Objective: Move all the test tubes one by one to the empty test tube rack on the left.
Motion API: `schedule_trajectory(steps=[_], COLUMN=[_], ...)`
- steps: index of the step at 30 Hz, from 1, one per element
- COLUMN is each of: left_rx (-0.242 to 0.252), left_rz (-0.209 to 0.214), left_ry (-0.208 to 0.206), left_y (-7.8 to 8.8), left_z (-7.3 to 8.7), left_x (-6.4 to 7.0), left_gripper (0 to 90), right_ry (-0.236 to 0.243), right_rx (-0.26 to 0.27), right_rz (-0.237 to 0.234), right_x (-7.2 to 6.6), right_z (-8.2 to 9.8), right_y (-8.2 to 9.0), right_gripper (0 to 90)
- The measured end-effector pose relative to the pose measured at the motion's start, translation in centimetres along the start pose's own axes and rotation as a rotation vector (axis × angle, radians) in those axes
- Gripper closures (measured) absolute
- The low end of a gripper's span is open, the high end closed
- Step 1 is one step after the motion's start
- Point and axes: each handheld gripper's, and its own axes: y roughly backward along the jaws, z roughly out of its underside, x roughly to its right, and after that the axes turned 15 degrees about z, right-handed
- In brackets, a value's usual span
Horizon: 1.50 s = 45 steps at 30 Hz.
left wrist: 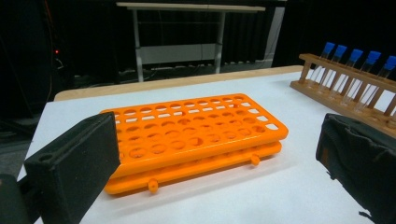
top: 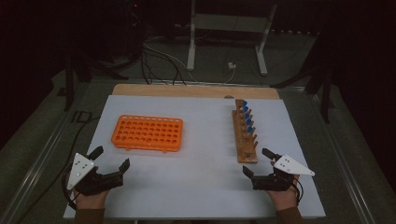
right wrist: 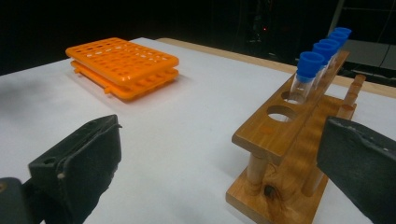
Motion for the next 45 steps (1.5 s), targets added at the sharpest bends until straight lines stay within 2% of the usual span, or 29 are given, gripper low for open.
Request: schedule_trajectory(steps=[13,20,25,32,37,39,43,45], left_rx=[-0.016,-0.016,-0.018,-0.03,-0.037,-0.037,-0.043,-0.049], left_rz=[-0.018,-0.027,-0.027,-0.02,-0.018,-0.017,-0.014,-0.012], left_ry=[0.001,0.006,0.011,0.008,0.006,0.008,0.004,0.001], left_y=[-0.2,-0.3,-0.3,-0.5,-0.7,-0.8,-0.9,-1.0], left_z=[0.4,0.5,0.6,0.8,0.8,0.9,0.9,0.9], left_x=[-0.1,-0.1,-0.2,0.0,0.1,0.1,0.2,0.2], left_gripper=[0.2,0.2,0.2,0.2,0.2,0.2,0.2,0.2], right_ry=[-0.003,-0.014,-0.016,-0.025,-0.019,-0.008,-0.006,0.003], right_rx=[-0.011,-0.018,-0.05,-0.078,-0.106,-0.131,-0.156,-0.167], right_rz=[0.019,0.034,0.038,0.06,0.068,0.087,0.084,0.111], right_x=[0.4,1.2,1.8,2.7,3.1,3.3,3.4,3.3], right_z=[-0.3,-1.9,-3.4,-4.5,-4.6,-4.6,-4.7,-4.8], right_y=[-0.1,-0.5,-1.5,-3.2,-4.3,-5.0,-5.7,-6.3], right_gripper=[0.1,0.1,1.0,6.6,11.5,16.5,24.4,30.0])
